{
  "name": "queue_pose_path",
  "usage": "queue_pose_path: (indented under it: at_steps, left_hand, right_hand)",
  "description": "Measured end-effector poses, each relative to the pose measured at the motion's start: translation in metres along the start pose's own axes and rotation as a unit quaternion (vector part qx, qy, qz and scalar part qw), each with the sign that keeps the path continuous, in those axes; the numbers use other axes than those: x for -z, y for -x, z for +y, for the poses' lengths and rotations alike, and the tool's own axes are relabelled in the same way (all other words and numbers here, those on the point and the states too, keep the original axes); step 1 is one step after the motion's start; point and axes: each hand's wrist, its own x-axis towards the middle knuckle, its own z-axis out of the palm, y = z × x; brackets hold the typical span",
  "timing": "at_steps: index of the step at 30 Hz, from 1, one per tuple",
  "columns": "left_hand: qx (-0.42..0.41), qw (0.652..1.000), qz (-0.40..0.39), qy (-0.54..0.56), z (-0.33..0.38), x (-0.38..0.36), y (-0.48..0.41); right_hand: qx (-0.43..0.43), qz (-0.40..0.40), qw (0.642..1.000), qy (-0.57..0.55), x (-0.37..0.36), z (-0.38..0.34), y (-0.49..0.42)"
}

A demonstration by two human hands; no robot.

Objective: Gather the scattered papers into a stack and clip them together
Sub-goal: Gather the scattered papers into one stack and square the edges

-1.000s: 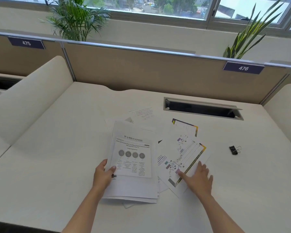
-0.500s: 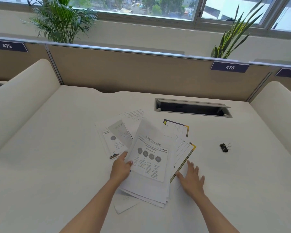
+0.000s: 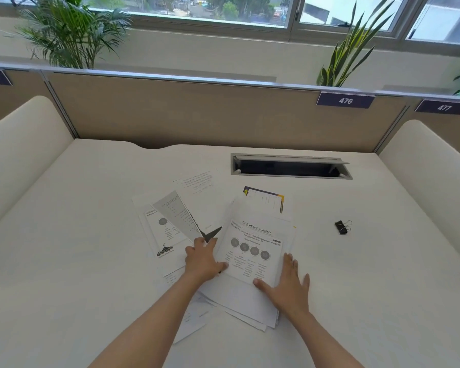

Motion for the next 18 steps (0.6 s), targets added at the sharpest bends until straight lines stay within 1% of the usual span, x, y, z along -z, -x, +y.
queue_pose_path:
  at_steps: [3,6,7,9,11,13,18]
  left_hand:
    - [-0.001,0.998,0.005,0.059,0.003,0.004,-0.001]
    - [0.019,0.985,0.067,0.159,0.004,0.007,0.001]
    - [0.032,0.981,0.076,0.176,0.004,0.008,0.001]
    - [0.042,0.982,0.060,0.176,0.003,0.011,0.001]
    - [0.032,0.981,0.034,0.189,0.002,0.012,0.001]
    - [0.019,0.977,0.024,0.209,0.001,0.012,0.003]
    - [0.040,0.956,0.070,0.281,-0.003,0.013,0.009]
  right_hand:
    - [-0.002,0.006,1.000,-0.003,-0.002,-0.001,0.001]
    - [-0.004,0.003,1.000,-0.011,-0.003,-0.002,0.000]
    - [-0.005,0.001,1.000,-0.013,-0.002,-0.003,0.000]
    - [-0.006,0.000,1.000,-0.017,-0.002,-0.003,0.000]
    - [-0.008,0.000,1.000,-0.020,-0.001,-0.004,0.001]
    - [-0.011,-0.001,1.000,-0.021,0.000,-0.004,0.001]
    - [-0.022,0.018,0.997,-0.067,0.005,-0.009,0.001]
